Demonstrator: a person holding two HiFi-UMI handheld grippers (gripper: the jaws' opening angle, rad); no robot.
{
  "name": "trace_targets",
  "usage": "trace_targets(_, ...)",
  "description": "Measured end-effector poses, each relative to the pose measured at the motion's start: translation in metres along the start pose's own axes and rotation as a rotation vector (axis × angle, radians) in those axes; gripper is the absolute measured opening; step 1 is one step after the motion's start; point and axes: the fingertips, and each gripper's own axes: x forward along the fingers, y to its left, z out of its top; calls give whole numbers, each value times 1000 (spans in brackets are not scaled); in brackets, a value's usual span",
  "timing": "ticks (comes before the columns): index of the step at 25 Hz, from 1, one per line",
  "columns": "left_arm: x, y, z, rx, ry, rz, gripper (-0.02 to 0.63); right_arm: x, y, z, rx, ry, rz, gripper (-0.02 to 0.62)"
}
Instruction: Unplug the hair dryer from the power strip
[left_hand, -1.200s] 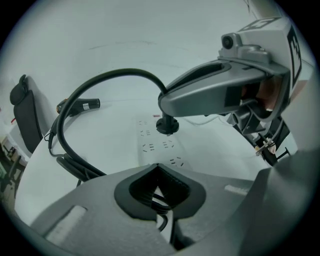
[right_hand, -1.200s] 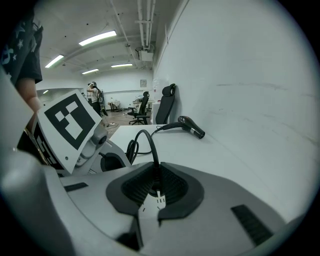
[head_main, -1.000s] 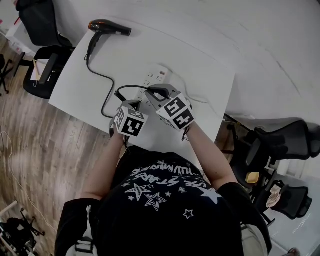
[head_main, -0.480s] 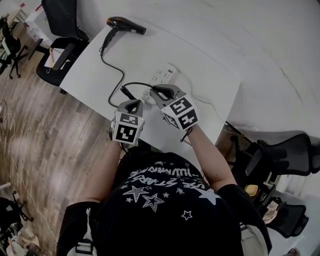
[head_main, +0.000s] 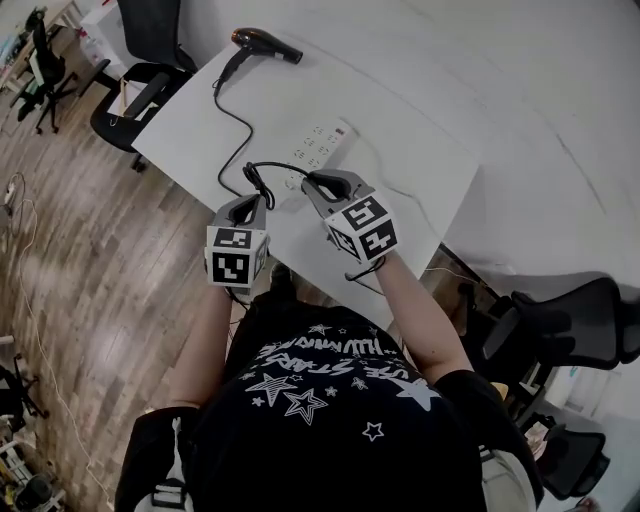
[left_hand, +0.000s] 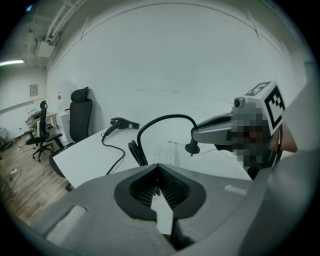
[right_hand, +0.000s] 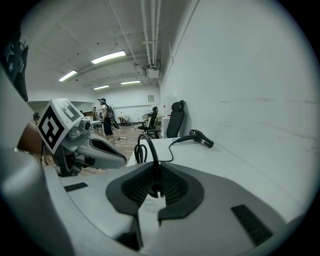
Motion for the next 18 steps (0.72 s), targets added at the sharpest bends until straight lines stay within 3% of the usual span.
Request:
trace_targets(10,-59,-36,-26,-74,-34,87,6,-64,28,-28,-22,-8,14,51)
trace_targets(18,-92,-75,-56,-103,-20,112,6,-110,41,-65,19,6,8,51)
